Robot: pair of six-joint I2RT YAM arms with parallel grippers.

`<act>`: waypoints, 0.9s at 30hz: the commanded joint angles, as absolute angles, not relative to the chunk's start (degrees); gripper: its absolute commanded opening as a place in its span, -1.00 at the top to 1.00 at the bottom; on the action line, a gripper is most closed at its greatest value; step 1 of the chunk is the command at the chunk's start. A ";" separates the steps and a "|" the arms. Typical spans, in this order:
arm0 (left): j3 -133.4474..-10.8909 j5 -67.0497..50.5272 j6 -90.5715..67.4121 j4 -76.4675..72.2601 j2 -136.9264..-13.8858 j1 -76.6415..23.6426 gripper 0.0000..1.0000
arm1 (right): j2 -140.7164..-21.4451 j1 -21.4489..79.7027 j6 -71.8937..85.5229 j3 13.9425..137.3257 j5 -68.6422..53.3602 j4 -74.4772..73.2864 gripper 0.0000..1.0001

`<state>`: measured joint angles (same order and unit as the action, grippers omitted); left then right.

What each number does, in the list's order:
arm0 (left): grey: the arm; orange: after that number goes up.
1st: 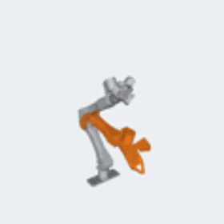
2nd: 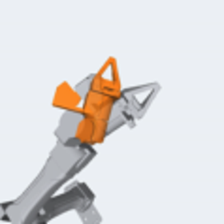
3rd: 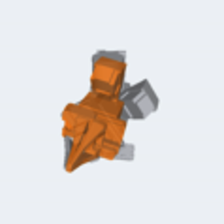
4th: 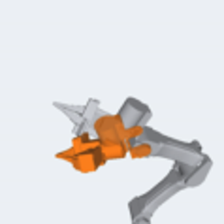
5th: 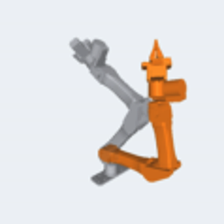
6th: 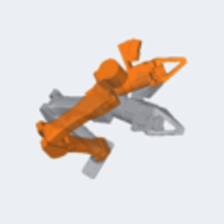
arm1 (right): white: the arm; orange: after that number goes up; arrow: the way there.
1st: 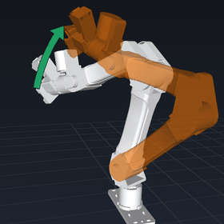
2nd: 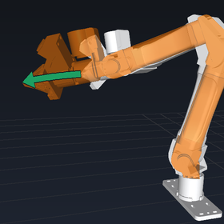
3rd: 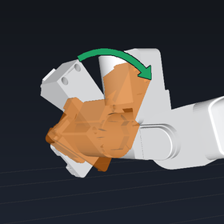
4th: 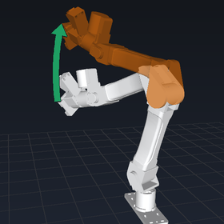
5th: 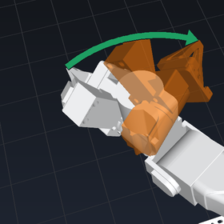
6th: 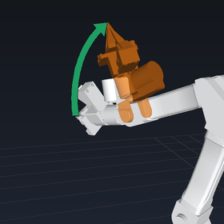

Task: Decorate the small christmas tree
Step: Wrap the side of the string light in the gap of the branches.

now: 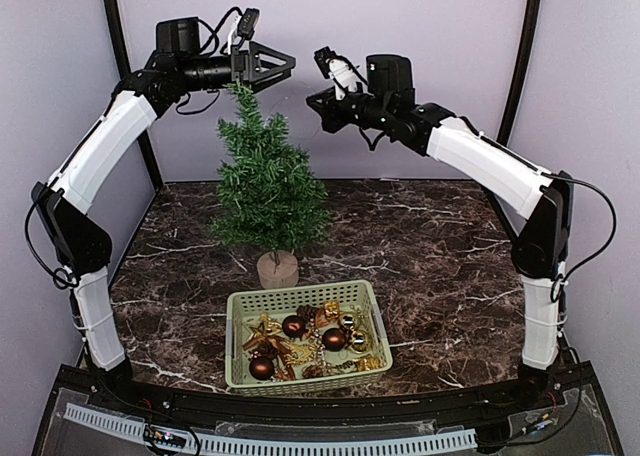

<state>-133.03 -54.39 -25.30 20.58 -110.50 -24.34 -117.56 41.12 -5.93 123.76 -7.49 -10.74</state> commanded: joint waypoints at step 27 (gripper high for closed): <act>-135.64 -50.78 -20.81 20.43 -111.66 -24.77 1.00 | -105.84 42.34 -5.37 107.65 0.57 4.23 0.11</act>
<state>-134.85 -50.33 -22.13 25.61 -115.55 -25.30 -111.94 43.09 -8.67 112.84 -1.04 -4.03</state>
